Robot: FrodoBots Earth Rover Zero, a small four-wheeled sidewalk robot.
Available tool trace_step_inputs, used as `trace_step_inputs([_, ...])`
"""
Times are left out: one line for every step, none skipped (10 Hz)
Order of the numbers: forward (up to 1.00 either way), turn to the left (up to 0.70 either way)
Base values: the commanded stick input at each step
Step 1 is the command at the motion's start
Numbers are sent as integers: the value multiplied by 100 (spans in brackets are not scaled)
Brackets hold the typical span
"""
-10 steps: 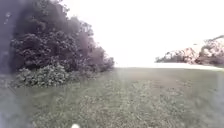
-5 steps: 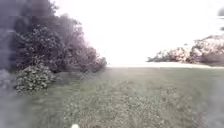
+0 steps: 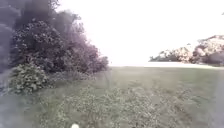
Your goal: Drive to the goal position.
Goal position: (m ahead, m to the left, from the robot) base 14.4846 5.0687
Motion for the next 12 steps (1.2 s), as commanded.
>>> trace_step_inputs([85,-28])
trace_step_inputs([85,-34])
trace_step_inputs([85,-34])
trace_step_inputs([85,-34])
trace_step_inputs([85,-34])
trace_step_inputs([85,-34])
trace_step_inputs([85,-34])
trace_step_inputs([85,-29])
trace_step_inputs([85,-8])
trace_step_inputs([85,0])
trace_step_inputs([85,0])
trace_step_inputs([85,0])
